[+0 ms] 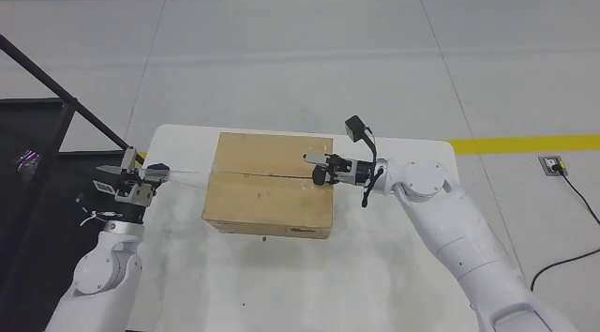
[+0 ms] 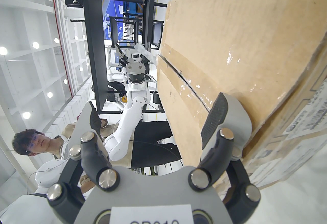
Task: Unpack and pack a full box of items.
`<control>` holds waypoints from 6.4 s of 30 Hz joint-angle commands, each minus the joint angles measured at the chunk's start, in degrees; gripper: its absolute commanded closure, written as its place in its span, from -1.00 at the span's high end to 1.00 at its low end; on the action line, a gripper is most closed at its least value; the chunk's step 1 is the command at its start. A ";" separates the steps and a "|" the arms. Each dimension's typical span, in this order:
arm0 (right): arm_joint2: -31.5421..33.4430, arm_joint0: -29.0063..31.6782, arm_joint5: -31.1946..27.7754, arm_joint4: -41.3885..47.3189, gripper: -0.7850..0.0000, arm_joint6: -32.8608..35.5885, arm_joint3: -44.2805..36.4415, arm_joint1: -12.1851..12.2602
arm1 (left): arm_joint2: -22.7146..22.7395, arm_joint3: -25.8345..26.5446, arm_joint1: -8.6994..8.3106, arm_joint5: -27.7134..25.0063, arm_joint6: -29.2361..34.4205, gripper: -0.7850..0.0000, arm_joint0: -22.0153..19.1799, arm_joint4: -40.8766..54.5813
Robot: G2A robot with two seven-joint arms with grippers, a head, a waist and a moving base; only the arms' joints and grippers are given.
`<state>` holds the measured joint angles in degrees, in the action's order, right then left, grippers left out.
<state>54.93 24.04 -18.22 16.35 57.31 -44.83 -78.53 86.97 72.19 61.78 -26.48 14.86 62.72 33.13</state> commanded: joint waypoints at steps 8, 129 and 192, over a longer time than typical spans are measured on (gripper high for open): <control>0.09 0.63 -0.09 -0.11 1.00 -0.89 -0.90 0.03 | 2.76 7.97 -0.06 1.17 -1.96 1.00 3.60 -3.44; 1.37 4.55 3.94 -3.24 1.00 -4.14 -6.33 -1.28 | 0.79 10.69 5.60 6.22 -9.30 1.00 5.20 -17.00; 3.83 5.99 3.14 -3.29 1.00 -2.76 -6.73 -0.48 | -13.45 10.40 8.99 8.27 -11.68 1.00 -2.42 -47.83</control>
<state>58.81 30.11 -15.15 13.08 54.56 -51.66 -78.99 73.35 82.31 70.78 -18.05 3.09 60.07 -14.78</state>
